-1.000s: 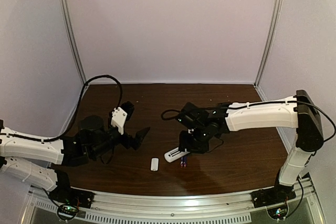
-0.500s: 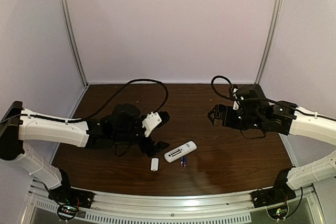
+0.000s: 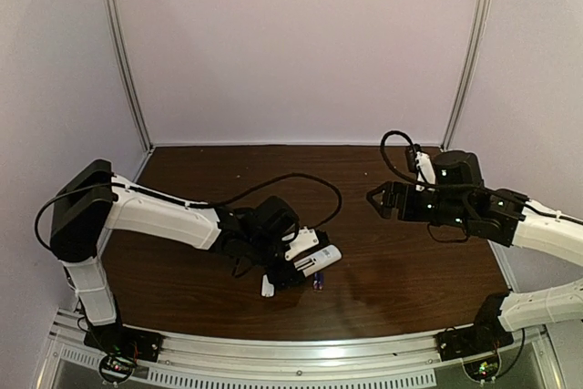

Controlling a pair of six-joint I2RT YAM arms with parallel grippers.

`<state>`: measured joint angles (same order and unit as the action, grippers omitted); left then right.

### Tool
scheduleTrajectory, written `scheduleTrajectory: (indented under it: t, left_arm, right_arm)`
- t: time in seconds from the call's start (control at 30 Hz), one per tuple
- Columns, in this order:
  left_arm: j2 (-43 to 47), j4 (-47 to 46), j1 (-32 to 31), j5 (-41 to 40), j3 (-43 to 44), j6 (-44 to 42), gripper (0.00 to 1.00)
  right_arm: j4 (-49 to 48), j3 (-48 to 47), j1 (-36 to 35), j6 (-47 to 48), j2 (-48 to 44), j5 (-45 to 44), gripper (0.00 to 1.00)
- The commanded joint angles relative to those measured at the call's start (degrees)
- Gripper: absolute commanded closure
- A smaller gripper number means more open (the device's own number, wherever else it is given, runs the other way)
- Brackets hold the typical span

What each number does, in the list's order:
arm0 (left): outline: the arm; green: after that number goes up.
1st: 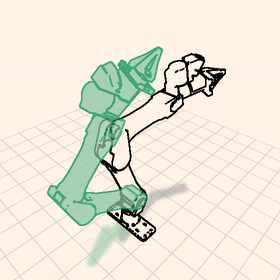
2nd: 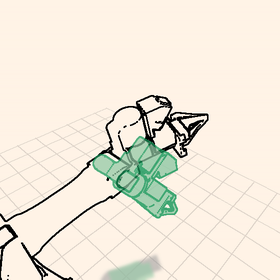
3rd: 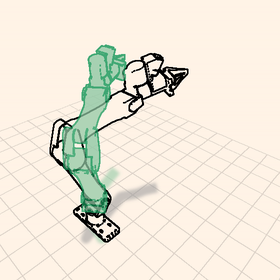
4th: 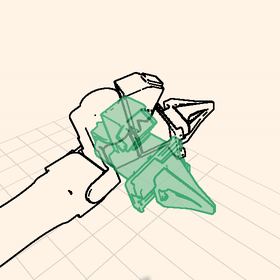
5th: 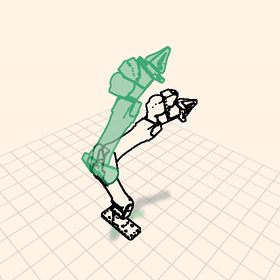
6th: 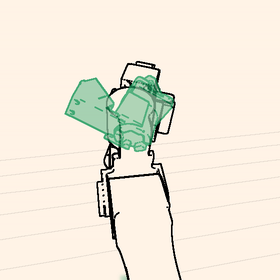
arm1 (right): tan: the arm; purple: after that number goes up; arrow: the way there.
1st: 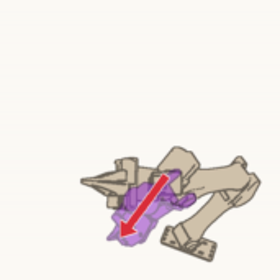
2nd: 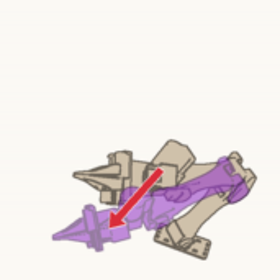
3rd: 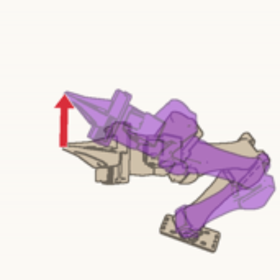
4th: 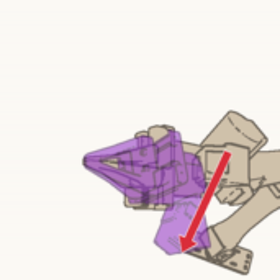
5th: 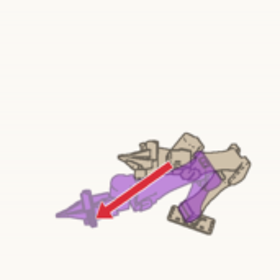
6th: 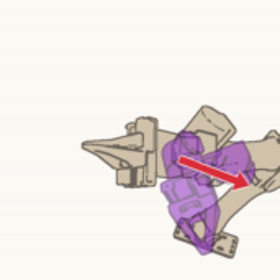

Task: Load the batteries into the remote control
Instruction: Pick up the remote control without batteries from the center of the board.

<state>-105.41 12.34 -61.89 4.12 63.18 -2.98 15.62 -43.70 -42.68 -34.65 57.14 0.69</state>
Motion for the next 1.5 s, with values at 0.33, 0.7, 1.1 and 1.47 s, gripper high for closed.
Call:
scheduleTrajectory:
  t: [0.33,0.7,1.1,1.47]
  left_arm:
    - [-9.73,3.78,0.16,-5.79,7.52,1.94,0.38]
    - [-12.69,3.83,4.69,-4.12,11.49,5.41,0.60]
    - [-3.11,-8.22,7.26,-6.20,11.92,7.01,0.76]
    - [10.08,-26.64,2.08,-9.47,1.40,-1.73,0.77]
  right_arm:
    - [7.01,-1.42,3.90,1.04,1.54,-1.49,0.00]
    - [3.02,1.00,5.74,2.28,-5.55,-0.22,0.00]
    - [-4.72,4.15,6.20,0.64,-6.61,5.21,0.00]
    - [-25.77,6.30,6.39,-8.56,3.28,28.43,0.00]
